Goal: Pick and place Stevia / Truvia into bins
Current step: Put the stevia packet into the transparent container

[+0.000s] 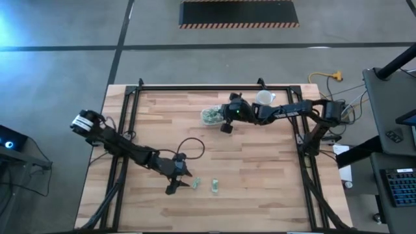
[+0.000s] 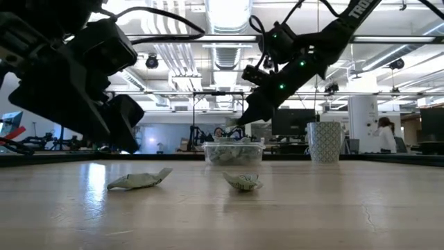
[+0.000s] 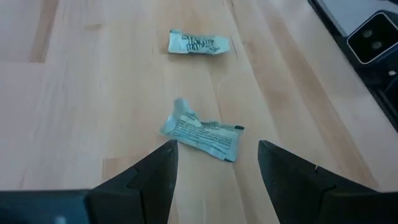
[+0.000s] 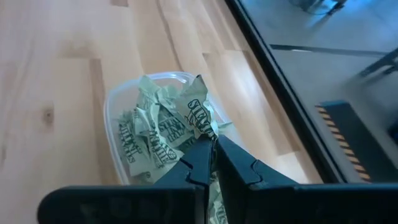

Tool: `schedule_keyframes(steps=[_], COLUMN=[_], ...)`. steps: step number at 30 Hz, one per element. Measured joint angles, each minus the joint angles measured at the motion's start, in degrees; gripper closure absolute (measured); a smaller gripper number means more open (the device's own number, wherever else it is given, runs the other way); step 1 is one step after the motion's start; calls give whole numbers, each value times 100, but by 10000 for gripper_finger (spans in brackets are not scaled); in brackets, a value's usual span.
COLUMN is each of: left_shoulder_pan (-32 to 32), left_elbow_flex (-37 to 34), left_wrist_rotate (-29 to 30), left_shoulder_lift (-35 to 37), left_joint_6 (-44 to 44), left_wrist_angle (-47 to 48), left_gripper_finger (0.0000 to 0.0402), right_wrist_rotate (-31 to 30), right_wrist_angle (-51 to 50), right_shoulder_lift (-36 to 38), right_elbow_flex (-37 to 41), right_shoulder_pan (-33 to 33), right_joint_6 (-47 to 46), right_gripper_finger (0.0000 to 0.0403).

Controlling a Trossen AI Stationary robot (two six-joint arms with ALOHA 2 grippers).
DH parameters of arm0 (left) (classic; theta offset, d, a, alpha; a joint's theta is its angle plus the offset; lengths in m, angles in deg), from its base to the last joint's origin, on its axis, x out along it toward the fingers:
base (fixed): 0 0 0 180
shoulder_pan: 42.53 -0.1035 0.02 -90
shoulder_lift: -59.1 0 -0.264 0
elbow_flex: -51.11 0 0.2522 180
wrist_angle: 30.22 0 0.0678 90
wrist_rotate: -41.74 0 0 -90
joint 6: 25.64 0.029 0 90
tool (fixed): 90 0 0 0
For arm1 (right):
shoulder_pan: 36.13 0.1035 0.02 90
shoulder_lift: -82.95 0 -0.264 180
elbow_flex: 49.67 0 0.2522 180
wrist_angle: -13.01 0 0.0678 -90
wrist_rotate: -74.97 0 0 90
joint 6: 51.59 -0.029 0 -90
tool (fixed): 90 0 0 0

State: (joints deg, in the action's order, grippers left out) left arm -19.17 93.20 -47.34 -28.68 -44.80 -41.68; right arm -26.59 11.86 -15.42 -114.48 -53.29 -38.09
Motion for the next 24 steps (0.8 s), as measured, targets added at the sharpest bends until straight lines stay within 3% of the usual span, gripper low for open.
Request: schedule_keyframes(steps=[12, 24], left_shoulder_pan=[-1, -1], left_elbow_flex=[8, 10], left_wrist_rotate=[-12, -10], left_shoulder_lift=[1, -24], left_joint_6=[0, -2], left_wrist_angle=[-8, -46], left_gripper_finger=[196, 196], right_wrist_rotate=[220, 441], right_wrist_angle=[-41, -62], right_shoulder_lift=[-4, 134], right_elbow_flex=[8, 28], right_shoulder_pan=[-114, -92], right_joint_6=[29, 15], right_gripper_finger=[383, 267])
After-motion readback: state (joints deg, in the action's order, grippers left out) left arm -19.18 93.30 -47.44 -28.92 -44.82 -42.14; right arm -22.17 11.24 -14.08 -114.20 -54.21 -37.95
